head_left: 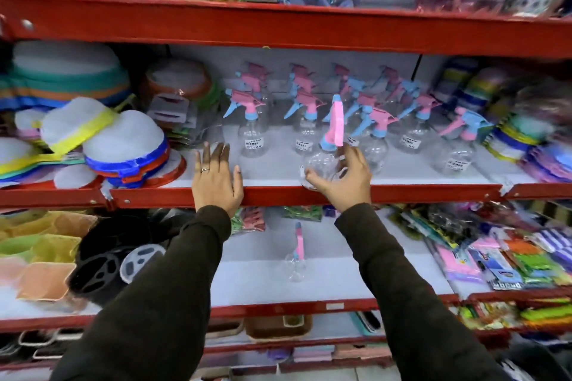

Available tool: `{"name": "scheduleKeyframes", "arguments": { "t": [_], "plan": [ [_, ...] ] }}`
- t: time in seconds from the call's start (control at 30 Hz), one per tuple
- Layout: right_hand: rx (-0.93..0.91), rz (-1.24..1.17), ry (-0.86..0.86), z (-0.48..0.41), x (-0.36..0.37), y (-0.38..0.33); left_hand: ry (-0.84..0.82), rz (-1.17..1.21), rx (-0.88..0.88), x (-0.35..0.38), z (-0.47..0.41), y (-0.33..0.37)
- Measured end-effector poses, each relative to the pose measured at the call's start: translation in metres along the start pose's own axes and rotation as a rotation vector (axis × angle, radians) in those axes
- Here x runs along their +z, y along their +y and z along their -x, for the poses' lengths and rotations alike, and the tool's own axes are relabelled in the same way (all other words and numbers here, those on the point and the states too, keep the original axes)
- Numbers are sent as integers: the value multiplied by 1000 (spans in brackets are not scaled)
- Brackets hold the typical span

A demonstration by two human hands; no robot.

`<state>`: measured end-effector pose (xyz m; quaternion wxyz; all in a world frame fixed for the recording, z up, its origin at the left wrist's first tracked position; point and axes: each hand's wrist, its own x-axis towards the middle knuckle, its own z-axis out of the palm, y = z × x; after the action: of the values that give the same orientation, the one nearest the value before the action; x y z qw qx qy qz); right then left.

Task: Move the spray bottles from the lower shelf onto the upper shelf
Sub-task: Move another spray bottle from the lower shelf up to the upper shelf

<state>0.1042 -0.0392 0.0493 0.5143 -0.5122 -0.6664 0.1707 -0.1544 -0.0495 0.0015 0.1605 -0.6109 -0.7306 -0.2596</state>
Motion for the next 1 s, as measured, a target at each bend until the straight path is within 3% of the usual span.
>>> {"name": "scheduleKeyframes", "arguments": {
  "t": [0.33, 0.53, 0.7, 1.0],
  "plan": [
    [174, 77, -77, -38, 38, 16, -3, -8, -19, 2, -2, -2],
    [157, 79, -109, -40, 42, 15, 11, -1, -21, 3, -2, -2],
    [177, 124, -2, -39, 47, 11, 16, -1, -26, 3, -2, -1],
    [191, 47, -76, -47, 43, 16, 7, -5, -32, 2, -2, 0]
  ]
}}
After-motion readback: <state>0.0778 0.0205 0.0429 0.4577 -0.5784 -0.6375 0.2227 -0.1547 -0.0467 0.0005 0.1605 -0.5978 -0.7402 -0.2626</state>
